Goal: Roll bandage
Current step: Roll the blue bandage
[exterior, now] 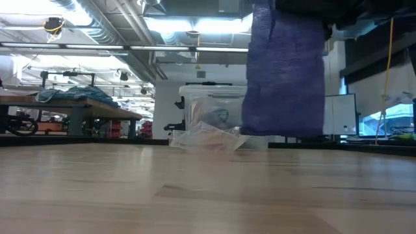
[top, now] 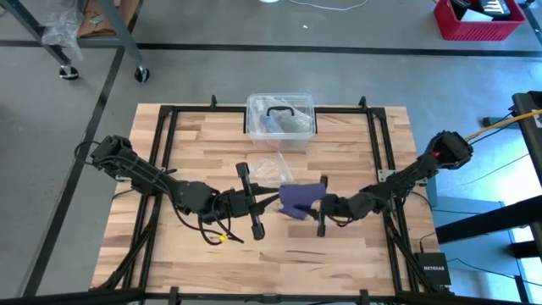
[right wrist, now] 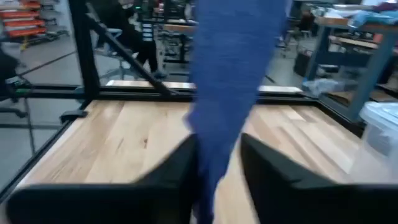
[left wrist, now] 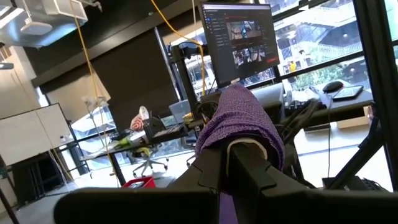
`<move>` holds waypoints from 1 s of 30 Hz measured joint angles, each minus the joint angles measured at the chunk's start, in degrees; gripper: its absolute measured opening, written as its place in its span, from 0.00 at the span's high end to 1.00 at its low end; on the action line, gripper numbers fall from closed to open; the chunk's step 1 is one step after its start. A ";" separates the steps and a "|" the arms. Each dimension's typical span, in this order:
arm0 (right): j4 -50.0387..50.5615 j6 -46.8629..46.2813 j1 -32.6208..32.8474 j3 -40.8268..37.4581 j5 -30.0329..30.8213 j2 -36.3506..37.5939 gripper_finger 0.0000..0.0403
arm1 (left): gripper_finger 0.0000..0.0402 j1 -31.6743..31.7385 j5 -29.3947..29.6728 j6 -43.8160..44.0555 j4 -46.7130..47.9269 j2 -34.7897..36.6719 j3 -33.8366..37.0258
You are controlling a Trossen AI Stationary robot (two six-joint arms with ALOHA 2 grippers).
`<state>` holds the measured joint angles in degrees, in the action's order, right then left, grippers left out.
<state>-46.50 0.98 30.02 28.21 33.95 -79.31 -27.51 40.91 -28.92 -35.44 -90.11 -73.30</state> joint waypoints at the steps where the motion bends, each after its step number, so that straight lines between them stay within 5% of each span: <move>1: 0.16 0.20 0.66 0.00 -0.33 -0.01 0.85 | 0.97 0.00 0.00 -0.01 0.00 0.00 0.00; 3: 0.43 0.98 2.42 0.00 -0.56 -0.15 0.96 | 0.97 0.00 0.00 -0.01 -0.09 0.00 0.00; 8: 0.50 1.39 7.27 0.02 2.02 -0.53 0.98 | 0.97 0.24 0.38 -2.58 -3.84 -0.02 -0.02; 13: 3.15 2.36 12.33 2.69 3.61 -0.52 0.98 | 0.97 0.33 6.74 -9.86 -5.96 -0.02 -0.02; 20: 22.87 6.55 19.53 17.43 5.57 -0.50 0.99 | 0.99 1.25 12.39 -16.81 -5.50 -0.02 -0.01; 30: 42.36 20.40 26.80 41.19 11.16 -0.52 0.99 | 0.99 1.01 10.51 -19.95 -5.71 -0.29 5.38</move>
<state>-4.14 21.38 56.82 69.40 45.11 -79.83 -26.49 51.42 -48.87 -41.16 -90.40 -67.92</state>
